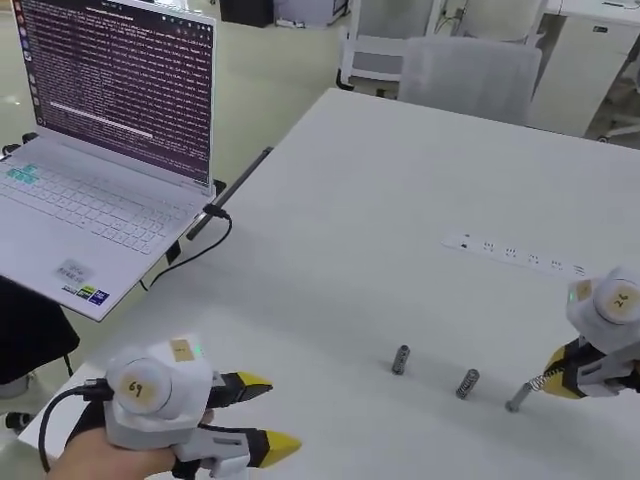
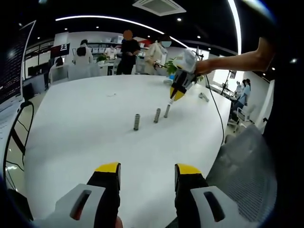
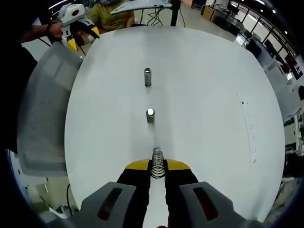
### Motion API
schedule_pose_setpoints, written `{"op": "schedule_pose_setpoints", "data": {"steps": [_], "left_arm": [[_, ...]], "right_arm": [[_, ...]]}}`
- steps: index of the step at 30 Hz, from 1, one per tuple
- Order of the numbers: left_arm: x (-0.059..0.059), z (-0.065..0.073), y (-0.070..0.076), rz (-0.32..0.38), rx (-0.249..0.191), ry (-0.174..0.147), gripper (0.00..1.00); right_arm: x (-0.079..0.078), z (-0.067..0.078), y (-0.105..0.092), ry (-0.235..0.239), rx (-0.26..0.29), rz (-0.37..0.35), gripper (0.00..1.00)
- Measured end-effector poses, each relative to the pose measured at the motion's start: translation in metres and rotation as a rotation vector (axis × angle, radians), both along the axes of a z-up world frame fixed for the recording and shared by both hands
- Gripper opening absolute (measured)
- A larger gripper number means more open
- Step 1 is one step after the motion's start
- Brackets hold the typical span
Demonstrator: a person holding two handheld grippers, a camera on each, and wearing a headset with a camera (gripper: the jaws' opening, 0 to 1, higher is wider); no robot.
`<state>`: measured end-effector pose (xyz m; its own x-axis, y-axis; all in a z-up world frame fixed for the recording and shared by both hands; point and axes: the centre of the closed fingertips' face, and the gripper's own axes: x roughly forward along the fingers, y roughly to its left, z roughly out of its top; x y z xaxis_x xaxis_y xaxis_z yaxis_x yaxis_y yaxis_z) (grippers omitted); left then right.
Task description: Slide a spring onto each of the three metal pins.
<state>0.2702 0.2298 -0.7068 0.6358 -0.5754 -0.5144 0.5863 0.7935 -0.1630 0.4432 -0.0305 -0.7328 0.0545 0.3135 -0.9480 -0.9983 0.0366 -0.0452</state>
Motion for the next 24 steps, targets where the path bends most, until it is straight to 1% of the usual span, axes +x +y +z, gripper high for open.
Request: {"op": "schedule_pose_setpoints", "data": {"steps": [3, 9, 20, 24], "left_arm": [[0.000, 0.000, 0.002, 0.006, 0.000, 0.000, 0.40], [0.000, 0.000, 0.004, 0.013, -0.003, 0.003, 0.40], [0.001, -0.002, 0.006, 0.021, -0.007, 0.007, 0.39], [0.001, -0.001, 0.006, 0.022, -0.008, 0.006, 0.39]], "right_arm": [[0.000, -0.003, 0.001, 0.000, -0.016, 0.015, 0.08], [-0.001, -0.006, 0.003, 0.011, -0.023, 0.026, 0.08], [-0.001, -0.014, 0.002, 0.013, -0.051, 0.045, 0.08], [-0.004, -0.014, 0.004, 0.017, -0.056, 0.050, 0.08]]}}
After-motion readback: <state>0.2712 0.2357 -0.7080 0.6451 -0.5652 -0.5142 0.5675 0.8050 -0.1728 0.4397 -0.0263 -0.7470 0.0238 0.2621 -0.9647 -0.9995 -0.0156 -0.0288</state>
